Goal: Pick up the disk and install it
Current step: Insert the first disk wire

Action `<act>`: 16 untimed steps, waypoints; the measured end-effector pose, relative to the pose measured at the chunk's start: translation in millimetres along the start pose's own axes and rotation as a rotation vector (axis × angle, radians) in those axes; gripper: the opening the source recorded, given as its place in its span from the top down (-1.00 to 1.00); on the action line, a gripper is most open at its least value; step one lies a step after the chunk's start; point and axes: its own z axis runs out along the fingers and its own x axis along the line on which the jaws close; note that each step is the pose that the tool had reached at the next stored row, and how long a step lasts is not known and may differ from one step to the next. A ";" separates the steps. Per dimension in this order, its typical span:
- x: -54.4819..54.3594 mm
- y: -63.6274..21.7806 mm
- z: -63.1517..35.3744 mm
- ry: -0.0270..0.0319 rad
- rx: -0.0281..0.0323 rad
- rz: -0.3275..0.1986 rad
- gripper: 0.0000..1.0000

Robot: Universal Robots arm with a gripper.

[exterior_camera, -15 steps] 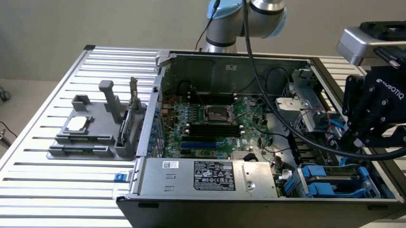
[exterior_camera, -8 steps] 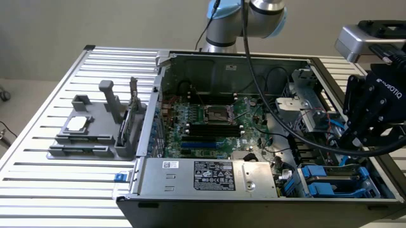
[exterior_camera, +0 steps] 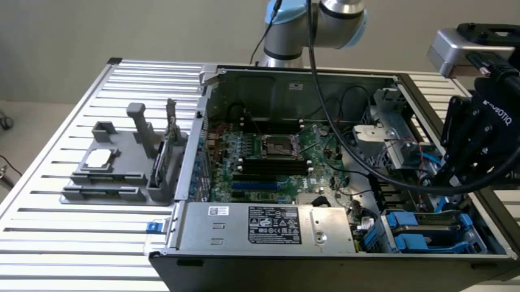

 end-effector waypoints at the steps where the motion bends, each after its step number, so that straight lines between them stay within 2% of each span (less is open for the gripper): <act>1: 0.0 0.0 0.0 -0.0001 -0.0008 0.011 0.63; 16: 0.0 0.0 -0.1 -0.0026 -0.0152 0.197 0.63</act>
